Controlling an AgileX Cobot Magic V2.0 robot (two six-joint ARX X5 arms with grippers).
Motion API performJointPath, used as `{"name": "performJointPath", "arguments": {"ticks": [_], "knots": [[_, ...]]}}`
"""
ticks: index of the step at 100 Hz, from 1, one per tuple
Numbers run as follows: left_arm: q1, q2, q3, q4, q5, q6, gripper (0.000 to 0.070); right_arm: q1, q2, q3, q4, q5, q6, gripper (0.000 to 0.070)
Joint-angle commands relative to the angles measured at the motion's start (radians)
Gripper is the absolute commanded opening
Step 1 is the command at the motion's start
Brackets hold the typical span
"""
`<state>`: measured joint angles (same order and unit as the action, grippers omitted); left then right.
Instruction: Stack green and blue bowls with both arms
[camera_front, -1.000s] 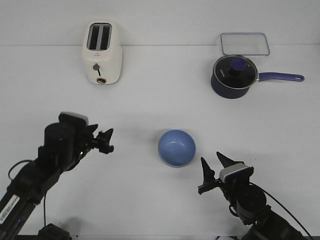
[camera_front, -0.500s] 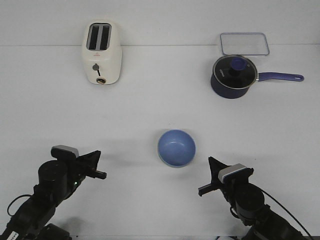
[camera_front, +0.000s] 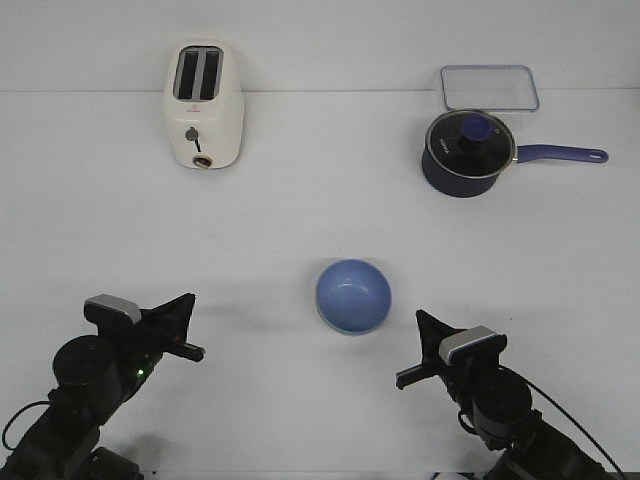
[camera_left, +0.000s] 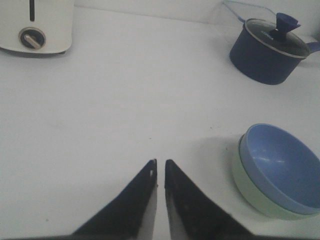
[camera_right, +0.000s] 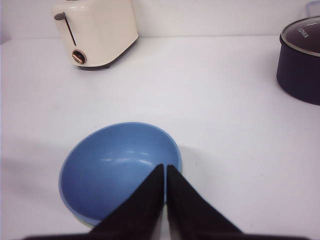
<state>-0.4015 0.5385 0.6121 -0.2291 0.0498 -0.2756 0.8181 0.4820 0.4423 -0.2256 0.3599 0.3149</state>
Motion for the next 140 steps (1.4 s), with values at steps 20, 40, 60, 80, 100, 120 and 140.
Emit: {"name": "performJointPath", "arguments": {"ticks": [20,40,60,80,100,120,140], "knots": [[0.096,-0.126,-0.077,0.157,-0.012,0.175,0.0014,0.009,0.002,0.008,0.016,0.0,0.009,0.001],[0.327,-0.384,-0.402,0.286,-0.038,0.253,0.0014,0.009,0.002,0.008,0.016,0.0,0.009,0.001],[0.432,-0.52,-0.577,0.283,-0.056,0.261,0.0014,0.009,0.002,0.008,0.016,0.0,0.009,0.0011],[0.439,-0.536,-0.599,0.253,-0.056,0.257,0.0014,0.009,0.002,0.008,0.017,0.0,0.009,0.001],[0.439,-0.536,-0.598,0.255,-0.05,0.257,0.0014,0.009,0.002,0.008,0.017,0.0,0.009,0.001],[0.439,-0.536,-0.598,0.255,-0.05,0.257,0.0014,0.009,0.002,0.008,0.017,0.0,0.009,0.001],[0.439,-0.536,-0.598,0.255,-0.05,0.257,0.0014,0.009,0.002,0.008,0.017,0.0,0.009,0.001]]}}
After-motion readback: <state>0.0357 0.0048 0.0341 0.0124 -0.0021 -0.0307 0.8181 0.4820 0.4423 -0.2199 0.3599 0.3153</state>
